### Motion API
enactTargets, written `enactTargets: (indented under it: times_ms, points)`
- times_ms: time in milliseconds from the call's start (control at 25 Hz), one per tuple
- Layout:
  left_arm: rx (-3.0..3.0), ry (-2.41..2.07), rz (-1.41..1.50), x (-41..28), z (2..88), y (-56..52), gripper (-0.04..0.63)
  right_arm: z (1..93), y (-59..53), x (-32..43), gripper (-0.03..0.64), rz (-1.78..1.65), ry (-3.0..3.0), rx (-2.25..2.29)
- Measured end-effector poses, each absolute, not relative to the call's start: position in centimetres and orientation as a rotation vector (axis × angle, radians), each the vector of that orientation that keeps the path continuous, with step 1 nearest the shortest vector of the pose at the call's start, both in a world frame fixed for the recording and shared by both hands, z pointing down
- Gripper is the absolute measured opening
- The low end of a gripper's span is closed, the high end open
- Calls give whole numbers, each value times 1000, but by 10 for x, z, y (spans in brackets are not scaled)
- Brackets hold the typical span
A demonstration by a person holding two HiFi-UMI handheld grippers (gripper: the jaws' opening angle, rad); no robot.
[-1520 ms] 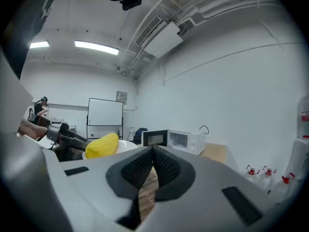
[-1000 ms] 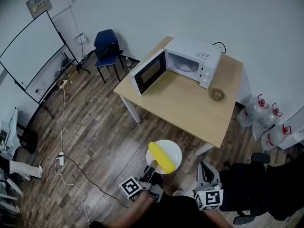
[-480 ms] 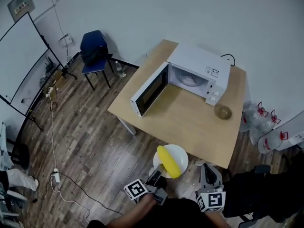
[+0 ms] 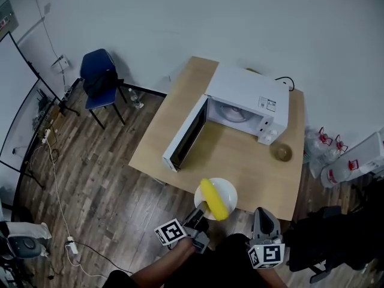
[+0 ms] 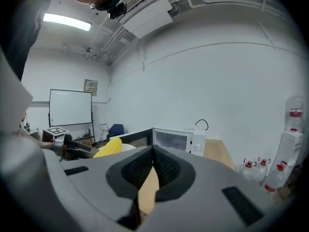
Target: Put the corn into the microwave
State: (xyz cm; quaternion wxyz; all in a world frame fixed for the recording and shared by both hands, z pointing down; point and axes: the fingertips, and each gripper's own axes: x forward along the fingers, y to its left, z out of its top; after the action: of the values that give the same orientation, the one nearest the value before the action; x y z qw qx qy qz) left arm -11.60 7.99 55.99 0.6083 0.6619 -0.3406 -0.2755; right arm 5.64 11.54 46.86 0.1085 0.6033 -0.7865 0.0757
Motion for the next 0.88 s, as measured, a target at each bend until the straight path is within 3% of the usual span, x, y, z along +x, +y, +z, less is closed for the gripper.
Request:
enactTargets:
  times_ms: [880]
  points:
    - [1480, -828, -642, -60, 624, -179, 28, 488, -93, 69, 60, 270, -2431, 1693]
